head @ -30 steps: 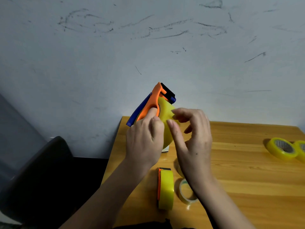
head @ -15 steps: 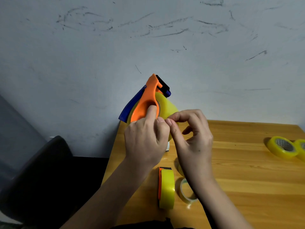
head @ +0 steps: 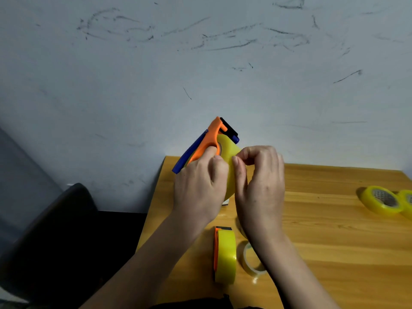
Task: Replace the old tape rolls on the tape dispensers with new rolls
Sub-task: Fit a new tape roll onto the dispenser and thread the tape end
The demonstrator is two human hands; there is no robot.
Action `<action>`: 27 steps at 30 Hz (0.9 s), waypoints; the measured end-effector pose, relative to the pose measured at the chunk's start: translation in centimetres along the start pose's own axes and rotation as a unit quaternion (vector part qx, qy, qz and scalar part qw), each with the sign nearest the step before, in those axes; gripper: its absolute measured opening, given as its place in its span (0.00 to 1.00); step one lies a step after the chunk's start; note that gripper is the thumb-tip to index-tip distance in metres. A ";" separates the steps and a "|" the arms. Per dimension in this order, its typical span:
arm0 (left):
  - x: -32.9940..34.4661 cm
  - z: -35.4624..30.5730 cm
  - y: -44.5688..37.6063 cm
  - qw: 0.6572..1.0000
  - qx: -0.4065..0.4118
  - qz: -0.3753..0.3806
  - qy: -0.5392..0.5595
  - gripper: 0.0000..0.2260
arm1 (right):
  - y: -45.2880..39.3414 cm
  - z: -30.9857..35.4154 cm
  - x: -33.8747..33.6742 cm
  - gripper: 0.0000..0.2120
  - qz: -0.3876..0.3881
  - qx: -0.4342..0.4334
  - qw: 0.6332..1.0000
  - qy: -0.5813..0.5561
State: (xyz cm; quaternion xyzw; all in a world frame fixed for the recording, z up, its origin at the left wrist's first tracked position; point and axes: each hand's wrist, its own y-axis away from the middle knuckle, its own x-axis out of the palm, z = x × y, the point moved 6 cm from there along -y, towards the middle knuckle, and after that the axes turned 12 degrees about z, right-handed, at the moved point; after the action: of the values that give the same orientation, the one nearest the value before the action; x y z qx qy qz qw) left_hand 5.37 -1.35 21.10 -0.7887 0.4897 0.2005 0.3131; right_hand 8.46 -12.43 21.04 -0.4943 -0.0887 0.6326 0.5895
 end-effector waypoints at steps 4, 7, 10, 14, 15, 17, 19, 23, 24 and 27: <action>-0.2 0.6 0.1 0.999 -0.033 0.013 0.034 0.28 | 0.1 -1.7 0.6 0.06 0.074 0.098 0.953 -0.278; 0.0 0.7 0.1 0.998 -0.034 0.016 0.042 0.31 | 0.8 -1.2 0.0 0.09 0.060 0.070 0.967 -0.237; 0.2 0.5 0.2 0.998 -0.021 0.014 0.060 0.38 | 1.6 -0.6 -0.1 0.12 0.012 0.033 0.995 -0.090; 0.5 0.4 0.3 0.999 0.007 -0.005 0.053 0.34 | 2.1 -0.6 -0.3 0.11 -0.043 0.016 0.997 -0.063; 0.6 0.3 0.3 0.999 0.012 -0.006 0.051 0.33 | 2.1 -0.6 -0.5 0.10 -0.052 0.016 0.996 -0.071; 0.7 0.2 0.4 0.999 0.022 -0.009 0.048 0.33 | 2.1 -0.5 -0.6 0.07 -0.065 0.022 0.993 -0.096; 0.7 0.0 0.6 0.999 0.031 -0.012 0.035 0.33 | 2.0 -0.4 -0.6 0.05 -0.071 0.028 0.989 -0.128; 0.8 -0.6 0.6 0.998 0.049 -0.019 -0.018 0.30 | 1.9 -0.6 -0.2 0.04 -0.065 0.037 0.989 -0.129; 0.8 -0.6 0.5 0.998 0.056 -0.024 -0.029 0.28 | 1.9 -0.7 -0.1 0.04 -0.065 0.039 0.990 -0.117; 1.1 -0.3 0.2 0.999 0.038 0.006 -0.021 0.26 | 1.7 -0.9 0.0 0.07 -0.068 0.035 0.995 -0.066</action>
State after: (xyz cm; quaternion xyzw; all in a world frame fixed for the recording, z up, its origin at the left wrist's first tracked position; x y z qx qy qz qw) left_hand 5.65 -2.34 20.57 -0.7688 0.4951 0.1999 0.3520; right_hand 7.94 -13.36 19.42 -0.4236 -0.1385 0.6252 0.6408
